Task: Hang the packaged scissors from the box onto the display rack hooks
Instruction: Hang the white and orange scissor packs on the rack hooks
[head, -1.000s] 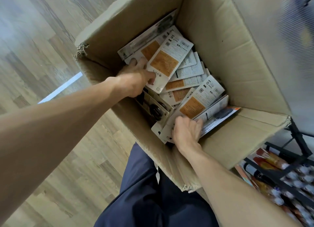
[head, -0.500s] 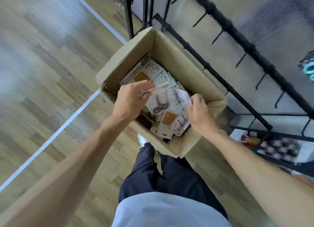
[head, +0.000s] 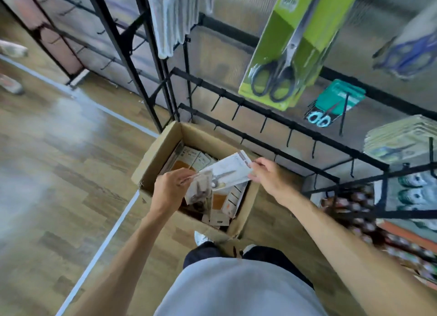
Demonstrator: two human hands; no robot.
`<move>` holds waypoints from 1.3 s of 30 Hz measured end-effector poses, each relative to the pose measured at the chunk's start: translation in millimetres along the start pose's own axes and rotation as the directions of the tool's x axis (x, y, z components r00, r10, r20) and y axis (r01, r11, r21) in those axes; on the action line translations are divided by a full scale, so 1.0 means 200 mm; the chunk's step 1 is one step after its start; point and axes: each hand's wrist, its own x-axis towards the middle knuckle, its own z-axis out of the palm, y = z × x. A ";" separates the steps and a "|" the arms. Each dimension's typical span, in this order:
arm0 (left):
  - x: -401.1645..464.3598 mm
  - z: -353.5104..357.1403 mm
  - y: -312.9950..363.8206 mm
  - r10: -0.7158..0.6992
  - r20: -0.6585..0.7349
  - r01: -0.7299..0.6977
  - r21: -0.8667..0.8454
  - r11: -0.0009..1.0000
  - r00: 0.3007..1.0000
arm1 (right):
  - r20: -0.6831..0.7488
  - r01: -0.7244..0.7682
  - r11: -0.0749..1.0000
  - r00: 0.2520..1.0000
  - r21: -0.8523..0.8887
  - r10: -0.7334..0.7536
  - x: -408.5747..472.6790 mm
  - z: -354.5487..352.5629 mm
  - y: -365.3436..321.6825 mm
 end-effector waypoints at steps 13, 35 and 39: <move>0.01 0.07 0.37 0.149 0.135 -0.155 0.038 0.987 0.980 | 0.041 0.414 0.769 0.890 -0.486 -0.453 -0.24 -0.35 -0.04; 0.18 0.38 2.09 0.835 0.205 -0.841 -0.082 0.534 0.510 | -0.428 0.440 0.746 0.624 -0.499 -0.654 -1.23 -1.87 -0.25; 0.13 0.36 2.34 0.869 0.140 -0.870 -0.069 0.487 0.475 | -0.496 0.420 0.729 0.541 -0.541 -0.679 -1.31 -2.09 -0.33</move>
